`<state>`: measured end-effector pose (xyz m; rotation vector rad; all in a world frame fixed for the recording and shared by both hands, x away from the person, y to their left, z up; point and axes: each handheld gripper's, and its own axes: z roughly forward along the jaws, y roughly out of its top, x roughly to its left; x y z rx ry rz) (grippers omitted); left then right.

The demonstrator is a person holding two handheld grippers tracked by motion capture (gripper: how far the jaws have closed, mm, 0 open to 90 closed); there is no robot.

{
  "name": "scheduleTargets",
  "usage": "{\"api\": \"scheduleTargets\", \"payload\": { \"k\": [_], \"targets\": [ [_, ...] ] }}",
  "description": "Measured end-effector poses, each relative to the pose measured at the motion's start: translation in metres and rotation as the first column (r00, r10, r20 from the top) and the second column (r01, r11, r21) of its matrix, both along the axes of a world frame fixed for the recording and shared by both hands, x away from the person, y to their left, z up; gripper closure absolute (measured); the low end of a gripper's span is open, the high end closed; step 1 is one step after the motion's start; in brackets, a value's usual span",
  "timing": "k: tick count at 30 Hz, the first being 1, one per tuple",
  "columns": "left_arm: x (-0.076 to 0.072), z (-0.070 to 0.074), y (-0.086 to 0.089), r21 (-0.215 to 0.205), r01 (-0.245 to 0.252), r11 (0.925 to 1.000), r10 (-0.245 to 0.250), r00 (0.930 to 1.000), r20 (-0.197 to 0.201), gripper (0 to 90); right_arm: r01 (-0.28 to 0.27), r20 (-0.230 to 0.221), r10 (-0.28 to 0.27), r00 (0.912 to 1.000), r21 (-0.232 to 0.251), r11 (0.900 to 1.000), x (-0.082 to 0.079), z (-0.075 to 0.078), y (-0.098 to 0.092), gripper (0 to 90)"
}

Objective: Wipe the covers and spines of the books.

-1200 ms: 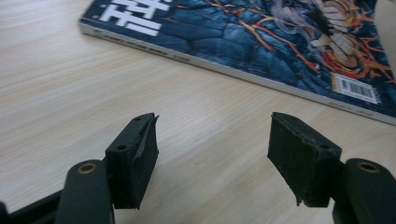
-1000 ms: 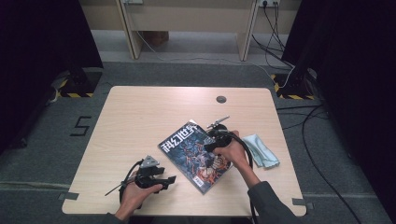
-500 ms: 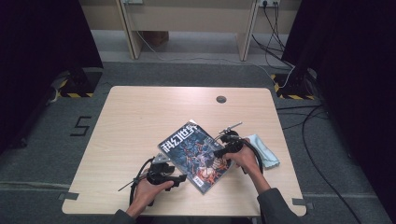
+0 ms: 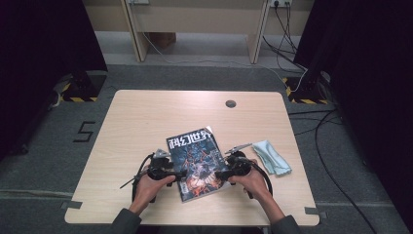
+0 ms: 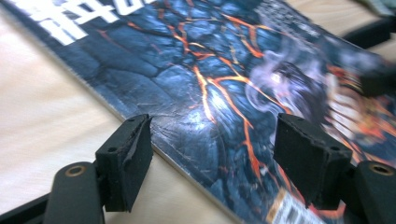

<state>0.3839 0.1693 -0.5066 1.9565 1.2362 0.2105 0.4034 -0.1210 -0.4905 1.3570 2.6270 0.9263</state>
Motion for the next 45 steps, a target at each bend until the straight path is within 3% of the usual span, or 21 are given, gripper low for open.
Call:
{"api": "scheduleTargets", "payload": {
  "k": [1,2,6,10,16,20,23,25,26,27,30,32,33,37,38,39,40,41,42,43,45],
  "targets": [
    [0.000,0.000,0.000,0.000,0.000,1.0000,0.000,1.0000,0.000,27.2,0.000,0.000,0.000,1.0000,0.000,1.000,0.000,0.000,0.000,35.5],
    [0.003,0.000,0.003,0.028,-0.004,0.9996,0.004,1.0000,0.000,27.3,-0.023,0.003,0.023,0.9997,0.006,1.000,-0.005,-0.001,0.005,34.6],
    [0.005,-0.001,0.006,0.045,-0.009,0.9990,0.009,1.0000,-0.002,27.7,-0.033,0.014,0.033,0.9993,0.002,0.999,-0.011,-0.002,0.011,34.1],
    [0.006,-0.003,0.006,0.073,-0.001,0.9974,0.000,0.9998,0.022,26.8,-0.048,0.026,0.048,0.9985,0.010,0.999,-0.016,-0.003,0.014,32.7],
    [0.009,-0.005,0.007,0.077,-0.003,0.9970,0.000,0.9990,0.044,26.7,-0.066,0.041,0.065,0.9970,0.029,0.997,-0.021,-0.005,0.014,33.0],
    [0.013,-0.005,0.008,0.067,-0.006,0.9977,0.003,0.9990,0.046,26.4,-0.071,0.033,0.069,0.9971,0.061,0.996,-0.024,-0.005,0.013,32.9],
    [0.011,-0.002,0.011,0.045,-0.005,0.9990,0.002,0.9986,0.053,27.5,-0.043,0.016,0.042,0.9990,0.106,0.993,-0.023,-0.001,0.007,32.2],
    [0.009,0.001,0.016,0.031,-0.009,0.9995,0.007,0.9980,0.063,27.2,-0.025,0.036,0.020,0.9991,0.130,0.991,-0.021,0.004,-0.001,32.1],
    [0.005,0.005,0.022,0.015,-0.009,0.9998,0.008,0.9979,0.064,27.2,-0.005,0.080,-0.005,0.9968,0.117,0.993,-0.020,0.013,-0.013,33.3],
    [0.005,0.005,0.022,0.015,-0.009,0.9998,0.008,0.9979,0.064,27.1,-0.005,0.080,-0.005,0.9968,0.117,0.993,-0.020,0.013,-0.013,33.3],
    [-0.004,0.008,0.031,0.004,-0.001,1.0000,0.001,0.9983,0.057,26.8,0.062,0.161,-0.070,0.9844,0.054,0.997,-0.015,0.027,-0.038,35.9],
    [-0.017,0.009,0.038,0.002,0.008,1.0000,-0.009,0.9984,0.056,26.4,0.146,0.217,-0.141,0.9658,-0.005,0.989,-0.007,0.033,-0.066,38.8],
    [-0.017,0.009,0.038,0.002,0.008,1.0000,-0.009,0.9984,0.056,26.4,0.146,0.217,-0.141,0.9658,-0.005,0.989,-0.007,0.033,-0.066,38.8],
    [-0.034,0.011,0.043,0.005,0.030,0.9995,-0.030,0.9980,0.056,26.4,0.236,0.238,-0.218,0.9466,-0.051,0.970,-0.001,0.034,-0.097,44.2],
    [-0.040,0.011,0.043,0.012,0.035,0.9993,-0.036,0.9976,0.060,26.4,0.254,0.253,-0.225,0.9408,-0.086,0.963,0.000,0.034,-0.108,46.4],
    [-0.040,0.011,0.043,0.012,0.035,0.9993,-0.036,0.9976,0.060,26.4,0.254,0.253,-0.225,0.9408,-0.086,0.963,0.000,0.034,-0.108,46.4],
    [-0.044,0.011,0.044,0.021,0.038,0.9991,-0.039,0.9975,0.059,26.3,0.284,0.253,-0.252,0.9342,-0.100,0.954,0.003,0.031,-0.118,47.4],
    [-0.048,0.011,0.044,0.030,0.037,0.9989,-0.038,0.9975,0.059,26.3,0.284,0.253,-0.252,0.9342,-0.100,0.954,0.003,0.031,-0.118,47.4],
    [-0.055,0.010,0.044,0.049,0.044,0.9978,-0.047,0.9972,0.059,25.7,0.319,0.254,-0.280,0.9259,-0.132,0.938,0.005,0.026,-0.126,48.2],
    [-0.055,0.010,0.044,0.049,0.044,0.9978,-0.047,0.9972,0.059,25.5,0.319,0.254,-0.280,0.9259,-0.132,0.938,0.005,0.026,-0.126,48.2],
    [-0.063,0.009,0.044,0.057,0.056,0.9968,-0.059,0.9968,0.055,25.3,0.335,0.252,-0.290,0.9234,-0.159,0.929,0.008,0.020,-0.132,52.4]
  ]
}}
